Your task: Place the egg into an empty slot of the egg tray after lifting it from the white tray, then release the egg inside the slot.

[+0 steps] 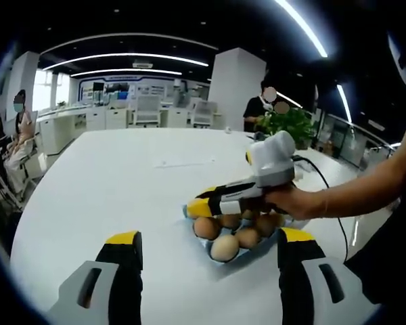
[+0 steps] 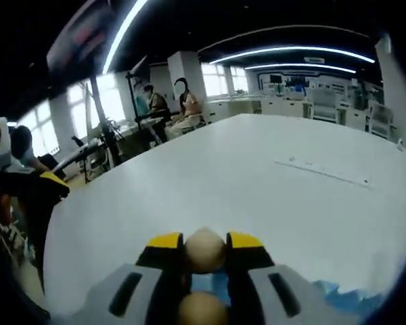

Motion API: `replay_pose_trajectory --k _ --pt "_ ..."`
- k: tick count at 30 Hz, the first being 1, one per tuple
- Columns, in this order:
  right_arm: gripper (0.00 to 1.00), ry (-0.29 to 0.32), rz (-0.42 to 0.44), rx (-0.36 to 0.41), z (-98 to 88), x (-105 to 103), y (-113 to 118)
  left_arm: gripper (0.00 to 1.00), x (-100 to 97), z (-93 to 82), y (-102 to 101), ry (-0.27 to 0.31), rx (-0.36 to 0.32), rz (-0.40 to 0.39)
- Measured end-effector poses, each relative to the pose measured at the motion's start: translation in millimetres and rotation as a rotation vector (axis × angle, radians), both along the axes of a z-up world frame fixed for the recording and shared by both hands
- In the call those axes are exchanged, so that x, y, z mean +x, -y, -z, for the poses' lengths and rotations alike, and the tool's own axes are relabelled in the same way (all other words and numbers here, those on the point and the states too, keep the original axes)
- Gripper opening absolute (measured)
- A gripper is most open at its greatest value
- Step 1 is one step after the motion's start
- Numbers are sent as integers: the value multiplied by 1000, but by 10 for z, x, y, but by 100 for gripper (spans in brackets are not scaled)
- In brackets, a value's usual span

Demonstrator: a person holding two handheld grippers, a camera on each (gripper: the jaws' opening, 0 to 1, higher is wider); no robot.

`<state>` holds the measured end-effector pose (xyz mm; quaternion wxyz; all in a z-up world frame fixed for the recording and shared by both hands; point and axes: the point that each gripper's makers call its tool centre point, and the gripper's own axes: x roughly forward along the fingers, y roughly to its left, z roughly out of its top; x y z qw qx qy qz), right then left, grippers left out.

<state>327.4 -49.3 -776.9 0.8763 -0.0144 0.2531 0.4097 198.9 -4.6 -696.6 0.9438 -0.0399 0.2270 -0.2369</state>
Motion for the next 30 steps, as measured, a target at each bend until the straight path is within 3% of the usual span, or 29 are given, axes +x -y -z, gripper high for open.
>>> replay_pose_trajectory --k 7,11,13,16,20,21,22,26,30 --pt "26 -1 -20 -1 -2 -10 -5 82 9 -38 41 6 4 14" --pt "39 6 -18 -12 -2 -1 33 82 13 -70 71 13 10 25" --pt "36 10 -23 -23 -17 -17 60 82 14 -89 84 17 12 31" --pt "35 77 -48 -36 -166 -99 153 82 24 -133 94 29 14 38" --pt "32 148 25 23 -411 -92 465 82 27 -147 105 34 15 40" --pt "32 176 53 15 -451 -70 585 82 26 -148 110 36 15 42" --pt "32 207 105 -14 -479 -38 846 82 23 -146 118 36 14 44" --pt "32 169 259 11 -462 15 1451 82 12 -135 131 33 13 45" --pt "32 183 372 -40 -399 32 1959 82 5 -132 146 33 13 50"
